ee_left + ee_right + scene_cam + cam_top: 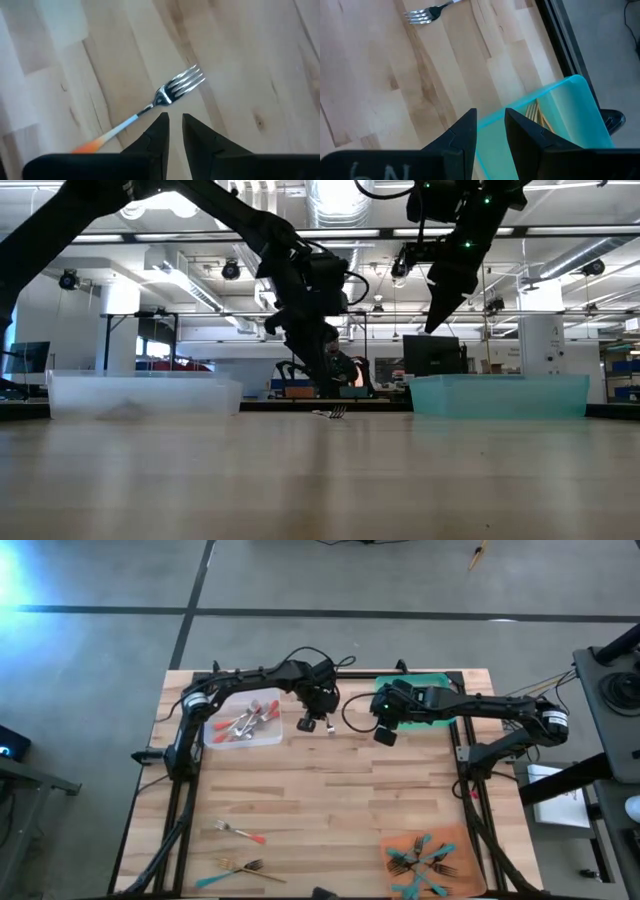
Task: Sort silverware by color (type)
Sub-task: Put the orange fork into the white bin
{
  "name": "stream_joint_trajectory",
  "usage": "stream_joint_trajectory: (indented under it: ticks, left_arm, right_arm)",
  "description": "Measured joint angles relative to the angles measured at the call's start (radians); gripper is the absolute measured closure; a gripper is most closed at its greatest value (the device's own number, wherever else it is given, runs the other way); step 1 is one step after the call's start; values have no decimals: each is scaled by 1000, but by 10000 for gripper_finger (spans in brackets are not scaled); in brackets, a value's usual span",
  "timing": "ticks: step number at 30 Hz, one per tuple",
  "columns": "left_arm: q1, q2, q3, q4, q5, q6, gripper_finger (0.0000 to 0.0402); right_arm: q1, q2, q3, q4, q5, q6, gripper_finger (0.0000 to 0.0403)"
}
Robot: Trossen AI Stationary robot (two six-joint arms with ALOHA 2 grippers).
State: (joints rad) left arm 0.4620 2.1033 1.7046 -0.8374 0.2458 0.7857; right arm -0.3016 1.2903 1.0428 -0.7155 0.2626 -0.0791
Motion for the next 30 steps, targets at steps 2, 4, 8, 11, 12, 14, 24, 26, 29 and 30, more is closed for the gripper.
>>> stream_joint_trajectory:
  ticks: [2, 4, 8, 11, 12, 14, 24, 26, 29, 30]
  left_arm:
    - [13, 0, -5, 0, 13, -4, 365]
    - [24, 0, -7, 1, 100, 6, 365]
    - [28, 0, -6, 21, 179, 22, 364]
    - [35, 2, -6, 62, 170, -3, 350]
    - [40, 2, -6, 72, 167, -16, 342]
    - [43, 2, -6, 78, 164, -21, 322]
    - [50, 3, -77, 51, 109, 258, 255]
    - [49, 3, -90, 51, 36, 355, 255]
    - [48, 3, -120, 51, -89, 507, 258]
    - [48, 4, -129, 51, -106, 547, 260]
  right_arm:
    - [0, 0, 0, -1, -1, 0, 309]
    - [0, 0, 0, 0, -1, 0, 310]
    - [0, 0, 0, 0, 0, 0, 310]
    - [0, 0, 0, 0, 0, 0, 310]
    - [0, 0, 0, 0, -1, 0, 310]
    - [0, 0, 0, 0, 0, 0, 310]
    - [0, 0, 0, 0, -1, 0, 310]
    - [0, 0, 0, 0, -1, 0, 310]
    - [0, 0, 0, 0, -1, 0, 310]
    - [0, 0, 0, 0, -1, 0, 310]
